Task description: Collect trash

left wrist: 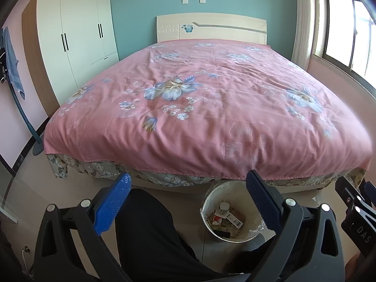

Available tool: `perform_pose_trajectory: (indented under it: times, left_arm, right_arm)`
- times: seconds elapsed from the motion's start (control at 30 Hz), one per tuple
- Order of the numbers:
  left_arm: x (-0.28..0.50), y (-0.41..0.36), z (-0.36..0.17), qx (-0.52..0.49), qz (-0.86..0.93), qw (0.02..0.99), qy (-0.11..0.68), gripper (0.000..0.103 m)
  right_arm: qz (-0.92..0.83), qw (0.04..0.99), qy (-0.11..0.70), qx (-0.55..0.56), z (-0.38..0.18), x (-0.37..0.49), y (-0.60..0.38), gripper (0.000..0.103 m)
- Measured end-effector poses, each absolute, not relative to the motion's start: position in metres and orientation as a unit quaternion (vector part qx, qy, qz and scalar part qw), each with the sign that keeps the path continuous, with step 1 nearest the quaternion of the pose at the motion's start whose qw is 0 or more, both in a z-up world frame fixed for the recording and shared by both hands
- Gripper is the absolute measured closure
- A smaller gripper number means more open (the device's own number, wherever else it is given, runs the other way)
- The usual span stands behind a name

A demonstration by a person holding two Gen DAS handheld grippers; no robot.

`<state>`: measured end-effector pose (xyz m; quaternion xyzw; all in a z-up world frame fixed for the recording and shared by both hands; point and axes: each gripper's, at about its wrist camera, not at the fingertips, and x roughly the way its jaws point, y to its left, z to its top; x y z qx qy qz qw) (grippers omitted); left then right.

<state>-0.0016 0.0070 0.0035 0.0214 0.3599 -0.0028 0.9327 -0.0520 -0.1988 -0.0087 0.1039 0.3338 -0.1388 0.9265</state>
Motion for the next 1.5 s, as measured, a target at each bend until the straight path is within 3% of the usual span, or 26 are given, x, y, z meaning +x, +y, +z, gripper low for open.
perform_pose_trajectory:
  times: [1.5]
  left_arm:
    - [0.0018,-0.0018,0.0022,0.024,-0.027,0.930,0.366,0.004]
  right_arm:
    - [-0.137,0.925,0.339,0.107,-0.0136,-0.0522,-0.2009,0.007]
